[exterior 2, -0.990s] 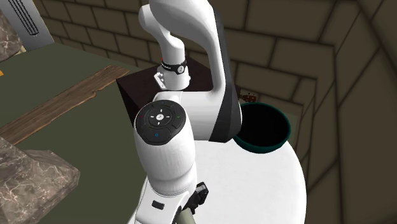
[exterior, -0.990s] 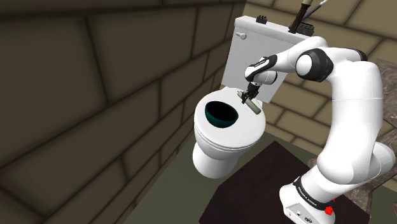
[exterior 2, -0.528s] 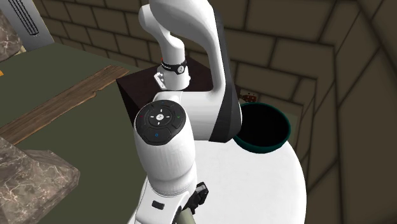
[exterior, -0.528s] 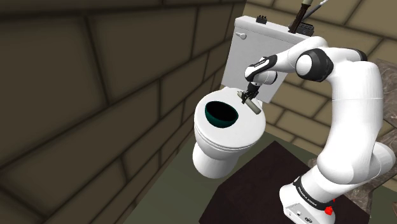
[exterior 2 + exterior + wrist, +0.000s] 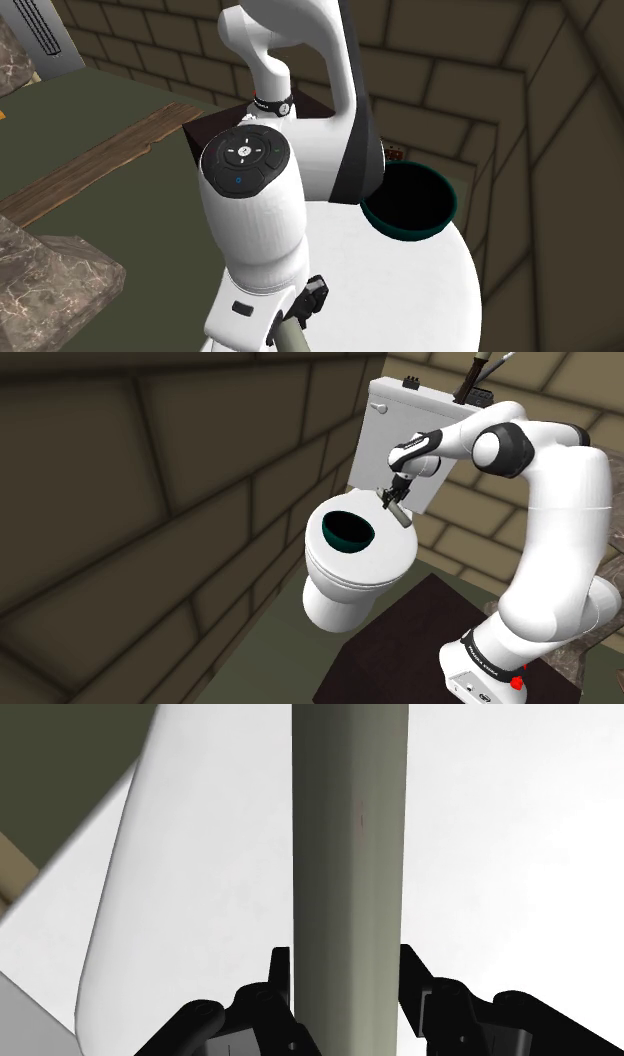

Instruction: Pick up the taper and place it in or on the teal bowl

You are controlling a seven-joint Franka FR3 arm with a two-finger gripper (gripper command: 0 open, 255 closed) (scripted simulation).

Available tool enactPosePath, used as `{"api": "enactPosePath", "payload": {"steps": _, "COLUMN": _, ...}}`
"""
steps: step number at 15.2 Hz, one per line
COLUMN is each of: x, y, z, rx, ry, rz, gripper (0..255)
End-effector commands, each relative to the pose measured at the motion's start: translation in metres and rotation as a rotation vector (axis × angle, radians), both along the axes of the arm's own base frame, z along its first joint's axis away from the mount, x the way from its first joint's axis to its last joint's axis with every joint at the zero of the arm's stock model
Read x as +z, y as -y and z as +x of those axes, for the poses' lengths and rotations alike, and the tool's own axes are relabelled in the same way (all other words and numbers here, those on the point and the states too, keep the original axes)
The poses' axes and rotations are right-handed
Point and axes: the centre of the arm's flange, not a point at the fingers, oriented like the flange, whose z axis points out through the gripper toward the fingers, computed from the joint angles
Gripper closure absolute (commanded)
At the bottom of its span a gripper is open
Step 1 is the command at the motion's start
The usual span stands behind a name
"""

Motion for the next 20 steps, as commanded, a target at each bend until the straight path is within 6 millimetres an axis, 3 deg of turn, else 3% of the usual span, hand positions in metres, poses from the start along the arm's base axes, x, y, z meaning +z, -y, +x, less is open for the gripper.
{"api": "enactPosePath", "payload": {"steps": 1, "x": 0.011, "y": -0.001, "z": -0.001, "rx": 0.0, "ry": 0.0, "rz": 0.0, "gripper": 255}}
{"api": "enactPosePath", "payload": {"steps": 20, "x": 0.112, "y": -0.001, "z": -0.001, "rx": 0.0, "ry": 0.0, "rz": 0.0, "gripper": 255}}
